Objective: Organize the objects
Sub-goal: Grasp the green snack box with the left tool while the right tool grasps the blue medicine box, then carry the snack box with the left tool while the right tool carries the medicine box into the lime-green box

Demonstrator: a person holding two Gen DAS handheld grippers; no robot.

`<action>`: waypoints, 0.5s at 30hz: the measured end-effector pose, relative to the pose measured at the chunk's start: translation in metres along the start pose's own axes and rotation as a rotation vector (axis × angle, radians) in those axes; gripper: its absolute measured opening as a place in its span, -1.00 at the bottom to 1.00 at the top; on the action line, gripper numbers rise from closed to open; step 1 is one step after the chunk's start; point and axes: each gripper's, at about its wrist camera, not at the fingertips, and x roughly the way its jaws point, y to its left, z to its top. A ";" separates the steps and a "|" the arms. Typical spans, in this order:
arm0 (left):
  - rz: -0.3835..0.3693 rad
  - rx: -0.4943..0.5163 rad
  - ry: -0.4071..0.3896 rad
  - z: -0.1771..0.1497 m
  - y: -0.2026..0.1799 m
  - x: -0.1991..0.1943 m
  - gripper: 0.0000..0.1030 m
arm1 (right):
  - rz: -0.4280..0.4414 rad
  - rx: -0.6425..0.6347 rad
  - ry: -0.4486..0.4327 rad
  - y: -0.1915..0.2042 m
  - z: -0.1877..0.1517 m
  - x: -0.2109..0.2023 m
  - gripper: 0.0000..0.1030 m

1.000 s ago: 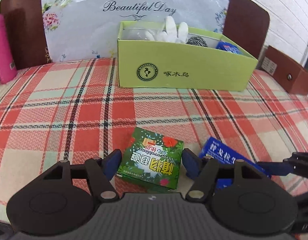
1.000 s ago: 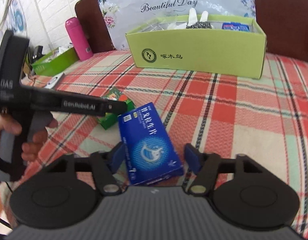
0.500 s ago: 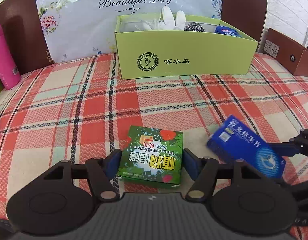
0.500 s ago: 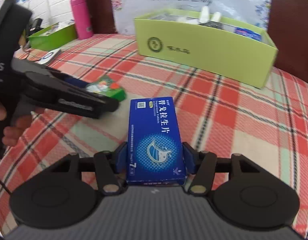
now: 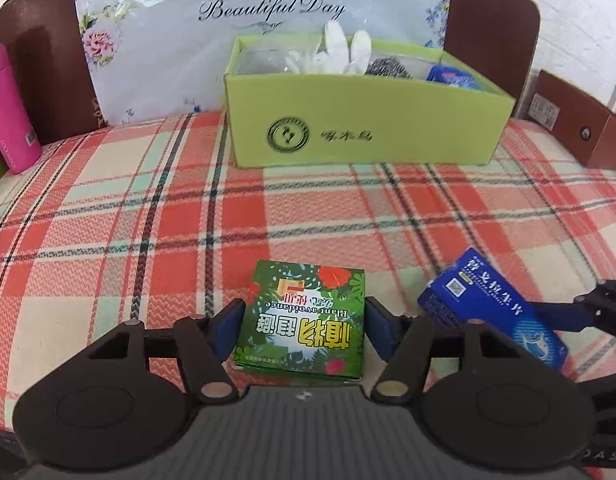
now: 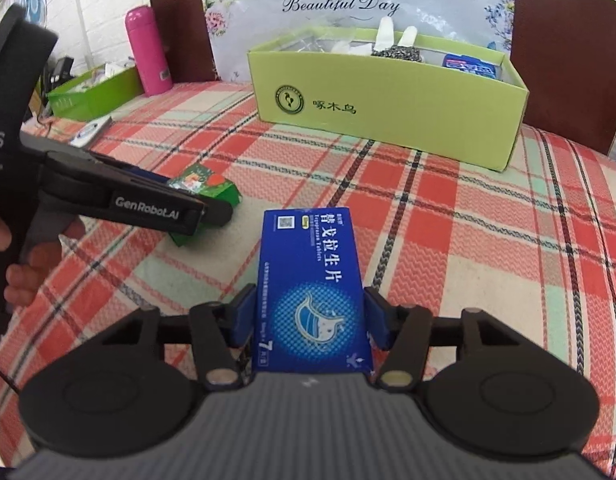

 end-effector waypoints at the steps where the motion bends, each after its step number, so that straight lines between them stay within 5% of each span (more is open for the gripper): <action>1: -0.011 0.001 -0.015 0.004 -0.003 -0.005 0.28 | 0.007 0.010 -0.012 -0.003 0.003 -0.005 0.08; 9: -0.097 -0.005 -0.177 0.071 -0.027 -0.045 0.29 | -0.022 0.050 -0.167 -0.035 0.058 -0.044 0.08; 15: -0.082 -0.017 -0.295 0.135 -0.044 -0.052 0.29 | -0.087 0.073 -0.263 -0.064 0.114 -0.048 0.08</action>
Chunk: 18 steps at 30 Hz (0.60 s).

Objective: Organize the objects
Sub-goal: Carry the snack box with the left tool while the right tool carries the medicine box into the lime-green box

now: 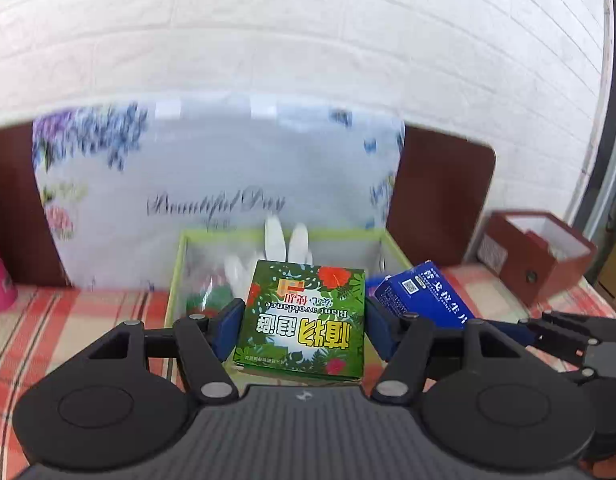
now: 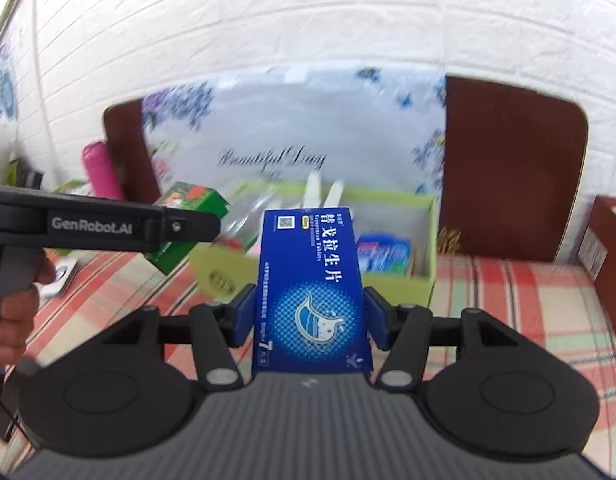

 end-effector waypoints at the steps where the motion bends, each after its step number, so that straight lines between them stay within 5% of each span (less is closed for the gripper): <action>1: 0.002 -0.007 -0.013 0.009 -0.001 0.004 0.29 | -0.011 0.011 -0.012 -0.004 0.009 0.005 0.08; 7: 0.022 -0.046 -0.034 0.042 0.003 0.043 0.29 | -0.064 0.055 -0.044 -0.019 0.043 0.048 0.08; 14: 0.059 -0.021 -0.042 0.041 0.016 0.086 0.31 | -0.081 0.058 -0.022 -0.023 0.048 0.108 0.08; 16: 0.061 -0.022 -0.051 0.035 0.022 0.096 0.43 | -0.083 0.042 -0.018 -0.023 0.045 0.123 0.09; 18: 0.084 -0.019 -0.048 0.030 0.028 0.104 0.74 | -0.082 -0.003 -0.016 -0.020 0.040 0.137 0.41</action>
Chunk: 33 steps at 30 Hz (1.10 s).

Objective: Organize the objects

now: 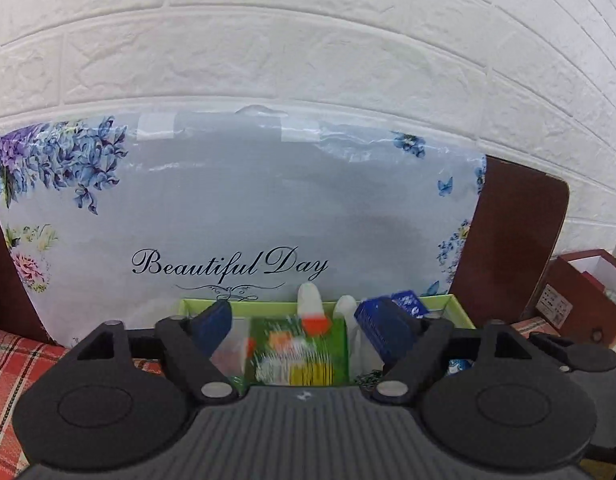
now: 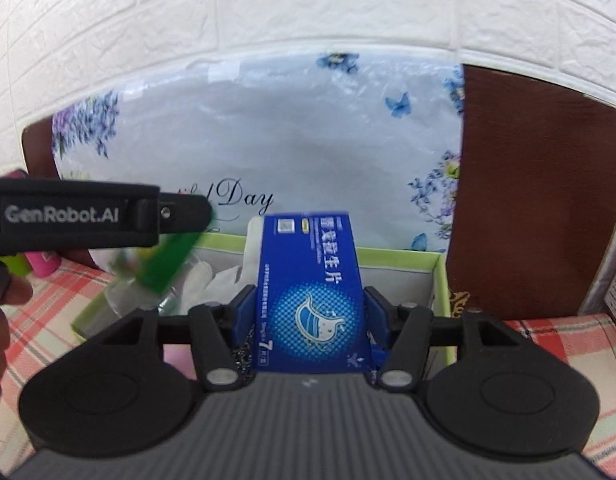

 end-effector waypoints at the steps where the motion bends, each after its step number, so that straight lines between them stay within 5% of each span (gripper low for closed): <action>1: 0.017 -0.002 0.004 -0.004 0.003 0.003 0.75 | 0.005 -0.031 0.009 0.003 -0.004 0.005 0.81; 2: 0.024 -0.007 0.010 -0.007 0.008 0.005 0.75 | -0.004 -0.056 0.007 0.005 -0.008 0.008 0.96; 11: 0.073 -0.025 0.011 -0.016 0.017 -0.017 0.75 | -0.054 -0.078 -0.012 0.005 -0.017 -0.010 1.00; 19: 0.194 0.042 -0.005 -0.026 -0.011 -0.110 0.83 | -0.057 -0.019 -0.050 0.003 -0.021 -0.114 1.00; 33: 0.235 0.035 0.033 -0.106 -0.038 -0.227 0.88 | -0.059 0.056 -0.044 0.022 -0.088 -0.247 1.00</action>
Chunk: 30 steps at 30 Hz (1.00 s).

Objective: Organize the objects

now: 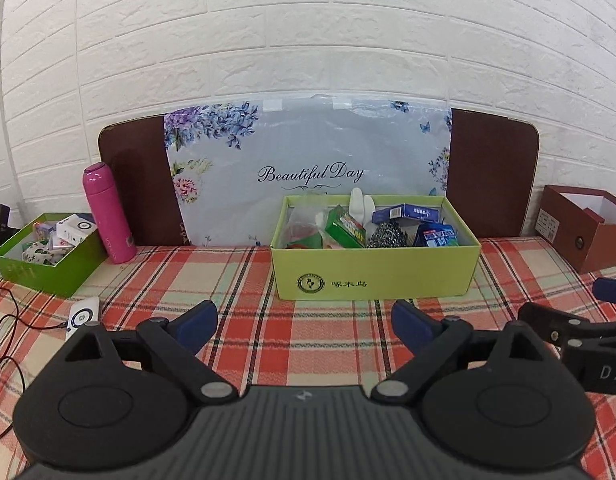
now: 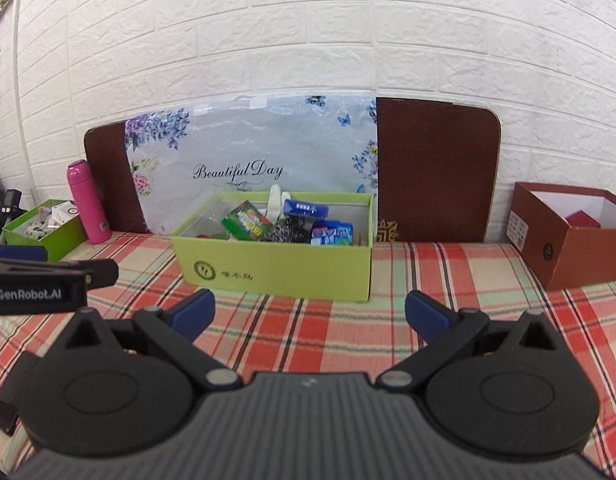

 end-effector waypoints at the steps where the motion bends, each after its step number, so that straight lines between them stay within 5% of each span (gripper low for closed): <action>1: 0.006 0.001 0.001 -0.004 -0.001 -0.003 0.88 | -0.003 -0.001 0.001 0.001 -0.004 -0.004 1.00; 12: -0.003 -0.008 0.057 -0.026 0.000 -0.010 0.88 | -0.021 -0.020 0.050 0.011 -0.036 -0.015 1.00; 30: -0.027 -0.018 0.054 -0.025 0.002 -0.006 0.88 | -0.013 -0.029 0.083 0.018 -0.036 -0.001 1.00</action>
